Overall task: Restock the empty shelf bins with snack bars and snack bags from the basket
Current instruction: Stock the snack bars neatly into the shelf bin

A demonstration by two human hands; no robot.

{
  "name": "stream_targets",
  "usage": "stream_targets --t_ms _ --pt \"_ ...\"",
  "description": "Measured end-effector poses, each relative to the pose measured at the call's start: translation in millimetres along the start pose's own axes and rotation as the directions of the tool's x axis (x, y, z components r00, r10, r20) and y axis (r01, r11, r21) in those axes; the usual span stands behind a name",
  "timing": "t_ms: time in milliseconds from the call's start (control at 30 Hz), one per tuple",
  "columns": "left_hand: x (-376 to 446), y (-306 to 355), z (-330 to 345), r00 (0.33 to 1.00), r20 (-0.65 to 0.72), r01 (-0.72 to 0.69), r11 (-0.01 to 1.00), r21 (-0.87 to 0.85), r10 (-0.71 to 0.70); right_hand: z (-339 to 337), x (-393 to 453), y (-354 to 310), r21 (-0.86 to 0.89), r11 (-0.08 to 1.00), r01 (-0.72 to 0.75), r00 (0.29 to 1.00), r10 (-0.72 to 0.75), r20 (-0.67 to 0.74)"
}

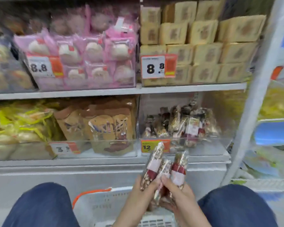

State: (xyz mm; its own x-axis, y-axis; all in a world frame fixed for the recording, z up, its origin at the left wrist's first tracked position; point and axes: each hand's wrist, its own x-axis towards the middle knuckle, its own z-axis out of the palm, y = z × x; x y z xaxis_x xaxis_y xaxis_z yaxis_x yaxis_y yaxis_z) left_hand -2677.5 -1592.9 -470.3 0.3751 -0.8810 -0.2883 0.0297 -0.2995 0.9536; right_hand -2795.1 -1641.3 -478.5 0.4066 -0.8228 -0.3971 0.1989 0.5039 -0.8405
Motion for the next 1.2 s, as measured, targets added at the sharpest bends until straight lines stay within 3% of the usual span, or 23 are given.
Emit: stream_targets --t_ms 100,200,400,500,567,633,700,733,800,867,900,967,1033,1100,1133,1200 --pt "28.8 28.5 11.3 1.0 0.029 -0.009 1.0 0.003 0.009 -6.2 8.1 -43.0 -0.019 0.993 0.115 0.969 -0.116 -0.216" --pt "61.4 60.0 16.5 0.995 0.016 -0.101 0.994 0.036 0.101 -19.9 29.9 -92.2 -0.219 0.942 0.253 0.848 -0.325 -0.418" --pt "128.3 119.0 39.4 0.956 -0.058 -0.254 0.911 0.325 0.288 -43.6 91.7 -180.1 -0.685 0.645 0.34 0.599 -0.71 -0.371" --pt "162.1 128.7 65.9 0.916 -0.132 -0.262 0.814 0.519 0.379 -55.5 131.3 -189.3 -0.783 0.585 0.211 0.558 -0.73 -0.395" --pt "175.6 126.8 83.8 0.892 -0.123 -0.255 0.709 0.657 0.434 -57.4 149.6 -182.8 -0.893 0.449 0.037 0.525 -0.769 -0.365" --pt "183.2 119.4 98.2 0.888 -0.012 -0.306 0.611 0.73 0.46 -54.6 164.6 -175.4 -0.954 0.277 -0.115 0.486 -0.822 -0.298" --pt "186.8 111.7 105.3 0.871 0.12 -0.393 0.528 0.753 0.477 -55.6 171.7 -175.4 -0.978 0.148 -0.147 0.475 -0.857 -0.201" --pt "188.9 108.3 106.5 0.863 0.16 -0.42 0.505 0.754 0.48 -58.2 172.1 -177.8 -0.982 0.129 -0.141 0.506 -0.843 -0.183" --pt "189.6 107.4 106.2 0.87 0.199 -0.44 0.528 0.727 0.452 -64.1 165.6 -183.7 -0.968 0.244 -0.058 0.63 -0.743 -0.226" --pt "188.7 110.4 105.7 0.877 0.259 -0.46 0.551 0.696 0.405 -64.1 156.1 -184.6 -0.933 0.35 0.08 0.646 -0.731 -0.219" --pt "188.2 110.0 106.1 0.867 0.297 -0.483 0.534 0.694 0.4 -57.4 152.7 -182.9 -0.943 0.314 0.108 0.631 -0.755 -0.179" --pt "188.7 110.7 106.4 0.84 0.336 -0.535 0.55 0.642 0.425 -43.3 155.1 -177.4 -0.987 0.142 0.074 0.615 -0.786 -0.067" --pt "192.2 110.0 101.7 0.866 0.244 -0.499 0.735 0.458 0.436 -39.1 163.0 -173.5 -0.999 0.031 -0.025 0.618 -0.785 -0.04" --pt "196.2 111.3 88.4 0.925 0.117 -0.377 0.912 0.162 0.361 -47.0 169.2 -173.0 -0.996 -0.005 -0.092 0.614 -0.788 -0.052" --pt "197.7 111.0 81.8 0.942 0.095 -0.324 0.946 0.018 0.32 -53.1 171.5 -172.1 -0.995 -0.016 -0.102 0.611 -0.79 -0.05" --pt "198.1 111.4 73.8 0.943 0.184 -0.279 0.96 -0.023 0.278 -61.5 173.9 -169.9 -0.995 -0.034 -0.09 0.585 -0.811 -0.025"
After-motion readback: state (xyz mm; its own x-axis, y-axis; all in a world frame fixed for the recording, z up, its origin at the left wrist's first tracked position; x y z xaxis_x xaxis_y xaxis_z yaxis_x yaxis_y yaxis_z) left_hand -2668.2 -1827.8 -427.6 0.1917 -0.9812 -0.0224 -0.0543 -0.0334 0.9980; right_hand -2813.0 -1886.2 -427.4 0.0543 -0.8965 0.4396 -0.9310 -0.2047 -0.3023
